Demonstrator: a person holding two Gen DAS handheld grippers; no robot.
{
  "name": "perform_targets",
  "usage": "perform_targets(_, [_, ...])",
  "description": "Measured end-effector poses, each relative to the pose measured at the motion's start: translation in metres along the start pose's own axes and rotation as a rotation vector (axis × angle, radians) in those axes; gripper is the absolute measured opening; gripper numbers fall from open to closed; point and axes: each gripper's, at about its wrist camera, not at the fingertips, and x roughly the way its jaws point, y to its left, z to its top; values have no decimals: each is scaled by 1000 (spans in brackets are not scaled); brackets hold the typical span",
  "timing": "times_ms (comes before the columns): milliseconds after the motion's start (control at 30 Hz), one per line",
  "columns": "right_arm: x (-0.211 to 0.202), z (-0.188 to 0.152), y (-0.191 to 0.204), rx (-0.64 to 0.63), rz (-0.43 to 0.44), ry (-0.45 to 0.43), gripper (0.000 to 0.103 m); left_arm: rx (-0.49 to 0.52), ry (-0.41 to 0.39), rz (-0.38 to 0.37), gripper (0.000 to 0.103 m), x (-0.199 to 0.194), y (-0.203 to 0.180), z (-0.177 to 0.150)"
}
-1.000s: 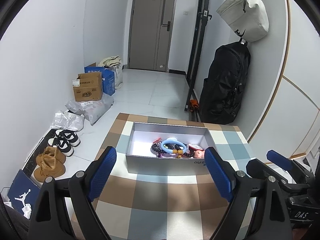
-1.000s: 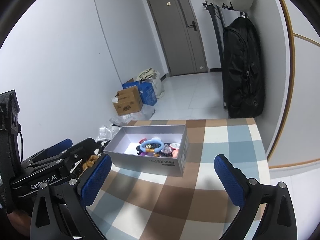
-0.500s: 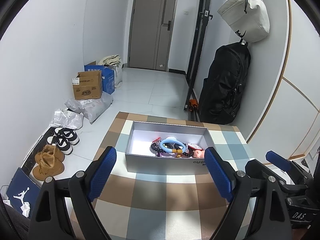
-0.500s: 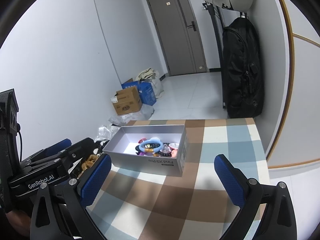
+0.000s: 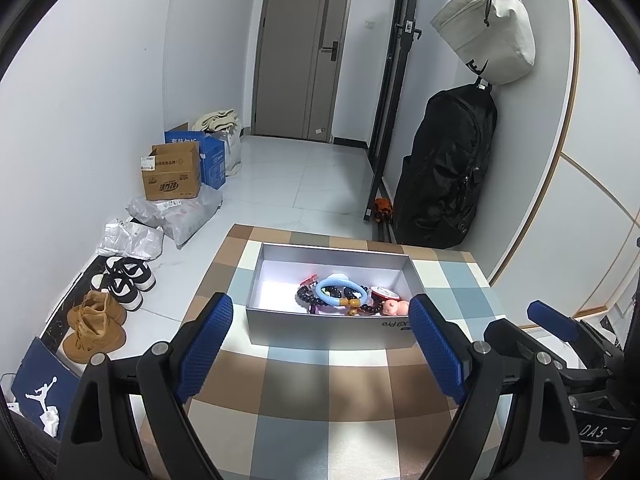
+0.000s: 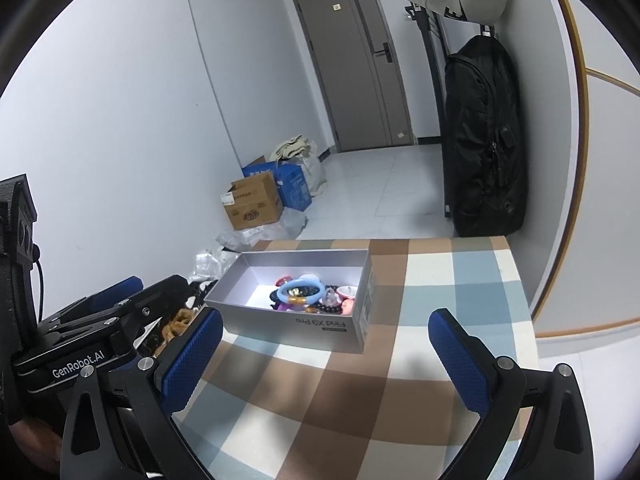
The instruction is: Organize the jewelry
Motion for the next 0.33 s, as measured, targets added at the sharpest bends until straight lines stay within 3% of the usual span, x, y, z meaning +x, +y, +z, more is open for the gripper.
perform_targets(333, [0,0,0,2,0,0,103,-22,-1,-13,87,-1,1,2])
